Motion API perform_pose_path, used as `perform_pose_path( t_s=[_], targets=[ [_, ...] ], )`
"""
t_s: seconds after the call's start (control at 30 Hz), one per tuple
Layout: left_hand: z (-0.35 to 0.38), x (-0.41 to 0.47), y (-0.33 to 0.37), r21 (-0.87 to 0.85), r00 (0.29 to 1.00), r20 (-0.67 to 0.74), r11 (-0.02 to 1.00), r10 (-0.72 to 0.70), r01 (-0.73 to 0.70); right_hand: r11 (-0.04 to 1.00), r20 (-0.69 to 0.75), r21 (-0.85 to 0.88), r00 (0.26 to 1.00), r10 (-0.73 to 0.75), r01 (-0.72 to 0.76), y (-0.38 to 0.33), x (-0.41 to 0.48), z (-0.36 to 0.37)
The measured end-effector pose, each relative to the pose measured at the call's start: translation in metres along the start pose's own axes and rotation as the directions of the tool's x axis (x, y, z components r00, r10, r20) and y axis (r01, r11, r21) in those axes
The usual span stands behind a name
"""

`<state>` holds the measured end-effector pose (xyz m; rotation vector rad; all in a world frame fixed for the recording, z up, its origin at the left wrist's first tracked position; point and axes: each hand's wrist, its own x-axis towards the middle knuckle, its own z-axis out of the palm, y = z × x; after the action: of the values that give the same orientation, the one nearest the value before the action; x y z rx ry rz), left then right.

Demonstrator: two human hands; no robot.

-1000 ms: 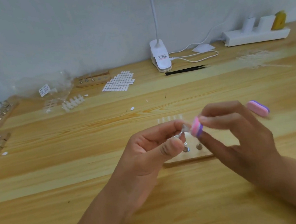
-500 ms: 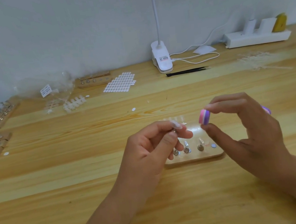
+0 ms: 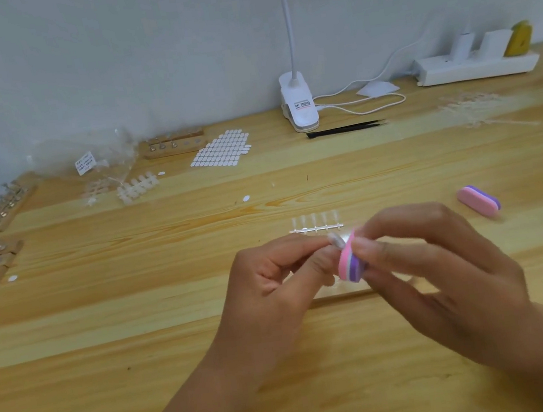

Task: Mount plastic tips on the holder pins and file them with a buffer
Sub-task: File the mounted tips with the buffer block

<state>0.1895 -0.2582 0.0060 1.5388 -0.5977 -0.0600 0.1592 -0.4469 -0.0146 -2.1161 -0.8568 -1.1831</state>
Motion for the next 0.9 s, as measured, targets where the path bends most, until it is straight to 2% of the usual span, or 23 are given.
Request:
perform_pose_path(
  t_s=[0.1, 0.2, 0.33, 0.43, 0.5, 0.6, 0.67, 0.77, 0.9],
  targets=[
    [-0.001, -0.001, 0.0, -0.012, 1.0, -0.018, 1.0, -0.015, 0.014, 0.999, 0.036, -0.032, 0.999, 0.01, -0.009, 0.007, 0.0, -0.002],
    [-0.001, -0.002, 0.0, -0.025, 0.998, -0.044, 0.999, -0.038, 0.037, 0.998, 0.012, -0.02, 0.999, 0.051, -0.051, 0.008, 0.003, -0.005],
    [0.0, -0.004, 0.001, 0.049, 1.0, -0.02, 0.999, -0.003, 0.004, 1.0, 0.043, -0.02, 0.999, -0.023, 0.024, 0.0, -0.001, 0.0],
    [-0.002, -0.004, 0.0, 0.036, 0.998, -0.057, 0.999, -0.024, 0.026, 0.998, 0.061, -0.054, 0.998, 0.033, -0.03, 0.009, 0.001, -0.003],
    [-0.001, -0.003, 0.0, 0.032, 0.997, -0.065, 0.999, -0.027, 0.029, 0.999, 0.043, -0.024, 0.998, 0.05, -0.049, 0.008, 0.002, -0.005],
    [0.001, -0.004, 0.001, 0.056, 0.999, -0.049, 0.998, 0.01, -0.007, 1.0, 0.032, 0.015, 0.999, 0.001, -0.002, -0.003, -0.001, 0.0],
    [0.001, -0.004, 0.001, 0.054, 0.999, -0.052, 0.999, 0.003, 0.0, 1.0, 0.054, -0.019, 0.998, -0.014, 0.015, 0.0, 0.0, -0.001],
    [-0.001, -0.004, 0.001, 0.041, 0.997, -0.069, 0.998, -0.036, 0.039, 0.997, 0.05, -0.062, 0.998, 0.045, -0.042, 0.009, 0.003, -0.005],
    [0.001, -0.005, 0.002, 0.056, 0.999, -0.035, 0.998, -0.018, 0.02, 1.0, 0.023, 0.013, 1.0, 0.014, -0.015, -0.002, 0.0, -0.001]
  ],
)
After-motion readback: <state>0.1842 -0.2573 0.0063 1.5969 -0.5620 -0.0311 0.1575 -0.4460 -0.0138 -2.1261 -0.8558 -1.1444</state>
